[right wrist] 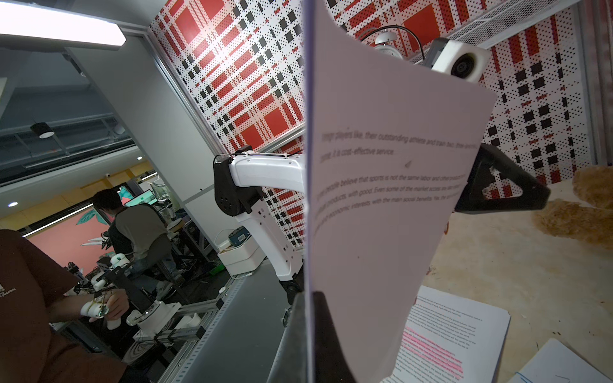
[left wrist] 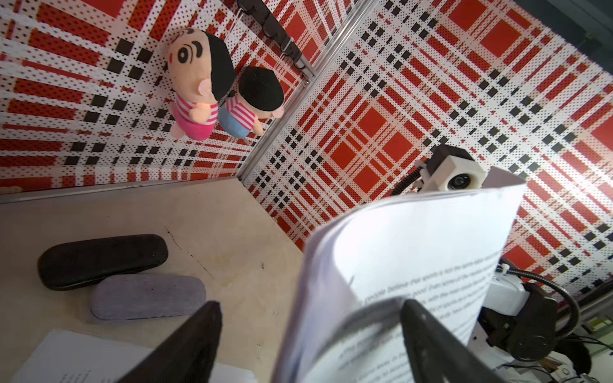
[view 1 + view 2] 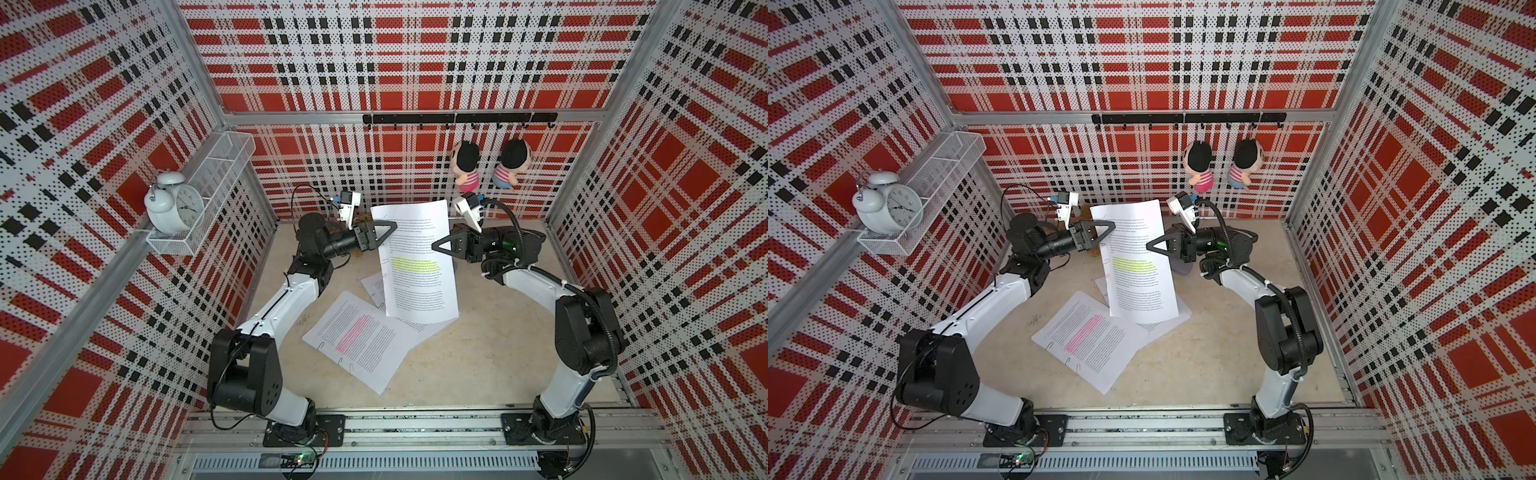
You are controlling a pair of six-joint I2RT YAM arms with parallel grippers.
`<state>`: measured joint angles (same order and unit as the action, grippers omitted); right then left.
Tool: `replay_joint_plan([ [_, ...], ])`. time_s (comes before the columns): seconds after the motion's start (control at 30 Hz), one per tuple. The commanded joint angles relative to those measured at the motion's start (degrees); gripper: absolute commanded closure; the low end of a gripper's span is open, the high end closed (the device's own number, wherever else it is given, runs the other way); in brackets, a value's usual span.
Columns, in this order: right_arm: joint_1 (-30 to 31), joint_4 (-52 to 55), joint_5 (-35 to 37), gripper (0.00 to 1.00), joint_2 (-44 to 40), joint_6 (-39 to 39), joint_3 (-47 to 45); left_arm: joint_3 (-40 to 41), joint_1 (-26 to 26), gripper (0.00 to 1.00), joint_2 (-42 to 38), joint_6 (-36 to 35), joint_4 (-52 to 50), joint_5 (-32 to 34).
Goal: Unclip the paperclips from the documents
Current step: Remove the paper clip from the document.
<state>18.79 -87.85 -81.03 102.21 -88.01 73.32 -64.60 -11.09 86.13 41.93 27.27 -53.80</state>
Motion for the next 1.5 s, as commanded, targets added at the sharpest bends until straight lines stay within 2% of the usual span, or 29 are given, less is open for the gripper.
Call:
replay_joint_plan([
  [0.0,0.22,-6.11,0.09,1.00,-0.55,-1.73,2.38,1.77,-0.19,0.21,-1.78,0.78,2.35,-2.35],
  [0.1,0.11,-6.01,-0.01,1.00,0.23,-1.64,3.60,2.57,-0.06,0.34,-2.65,1.04,2.35,-2.95],
  [0.17,-0.29,-6.01,-0.15,1.00,0.82,-1.64,4.56,2.81,-0.09,0.50,-3.22,0.96,2.35,-3.16],
  [0.23,-0.87,-6.04,-0.18,1.00,1.35,-1.64,5.48,3.12,0.03,0.59,-3.71,0.87,2.35,-3.31],
  [0.5,-2.49,-5.59,-0.16,1.00,2.24,-1.64,7.12,4.31,1.49,0.74,-4.96,-0.18,2.11,-2.11],
  [0.73,-2.74,-5.67,-0.62,1.00,1.85,-1.55,5.53,3.74,3.48,0.92,-5.35,-1.90,-0.48,-0.85],
  [1.1,-8.46,-6.01,1.03,1.00,1.66,0.26,1.94,0.70,6.54,0.98,-6.06,-12.62,-17.96,3.84],
  [1.47,-11.50,-6.16,1.68,1.00,1.63,3.05,-4.96,1.17,9.14,1.00,-7.38,-14.08,-21.19,6.71],
])
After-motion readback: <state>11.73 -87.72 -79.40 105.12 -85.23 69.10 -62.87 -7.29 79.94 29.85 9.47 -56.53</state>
